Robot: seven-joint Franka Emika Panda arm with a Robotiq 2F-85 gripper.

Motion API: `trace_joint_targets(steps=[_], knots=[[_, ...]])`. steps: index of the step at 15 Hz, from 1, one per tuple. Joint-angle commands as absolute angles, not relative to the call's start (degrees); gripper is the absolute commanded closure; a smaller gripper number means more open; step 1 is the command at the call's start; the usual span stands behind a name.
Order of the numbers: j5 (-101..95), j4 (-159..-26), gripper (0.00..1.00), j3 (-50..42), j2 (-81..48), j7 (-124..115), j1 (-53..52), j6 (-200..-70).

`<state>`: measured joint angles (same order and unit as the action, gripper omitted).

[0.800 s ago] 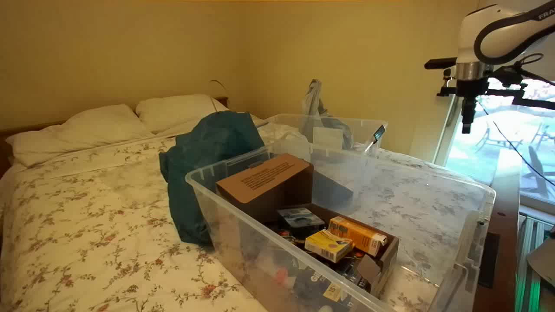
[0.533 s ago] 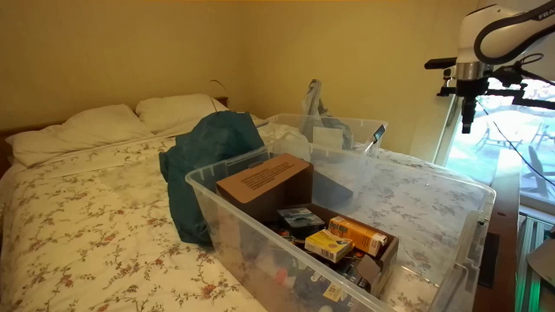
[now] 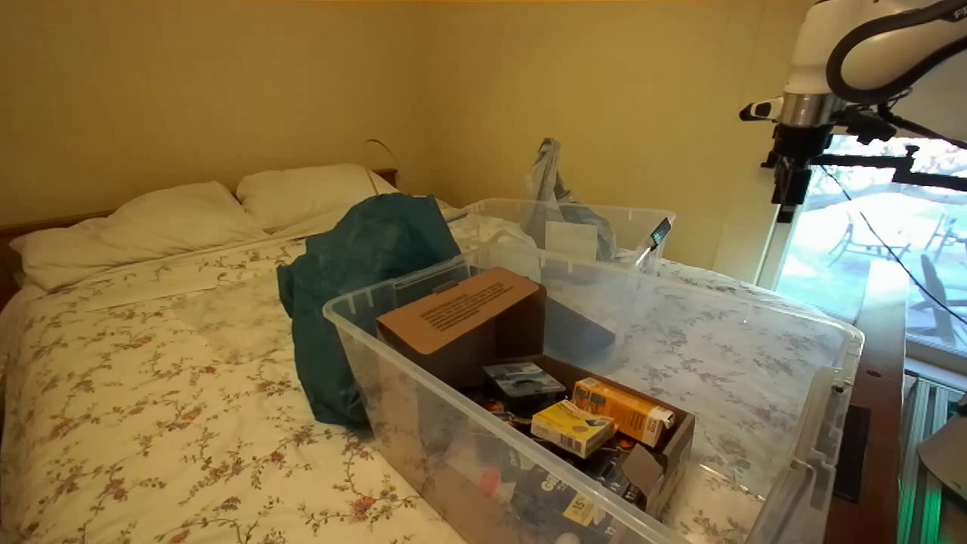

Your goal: Close the brown box.

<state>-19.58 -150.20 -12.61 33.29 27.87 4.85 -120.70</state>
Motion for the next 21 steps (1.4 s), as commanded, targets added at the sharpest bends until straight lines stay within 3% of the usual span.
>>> trace_joint_targets(steps=[1, 6, 12, 18, 21], knots=[[-15.31, -154.99, 0.00, -9.74, 41.95, 31.17, -0.88, -120.91], [-11.27, -156.33, 0.00, -1.61, 45.94, 30.18, -12.67, -121.88], [-11.55, -155.44, 0.00, 7.35, 38.65, 31.44, -25.30, -129.62], [-11.37, -155.29, 0.00, 7.74, 38.70, 30.18, -25.40, -128.53], [-13.11, -154.81, 0.00, 8.80, 36.06, 30.76, -26.49, -141.95]])
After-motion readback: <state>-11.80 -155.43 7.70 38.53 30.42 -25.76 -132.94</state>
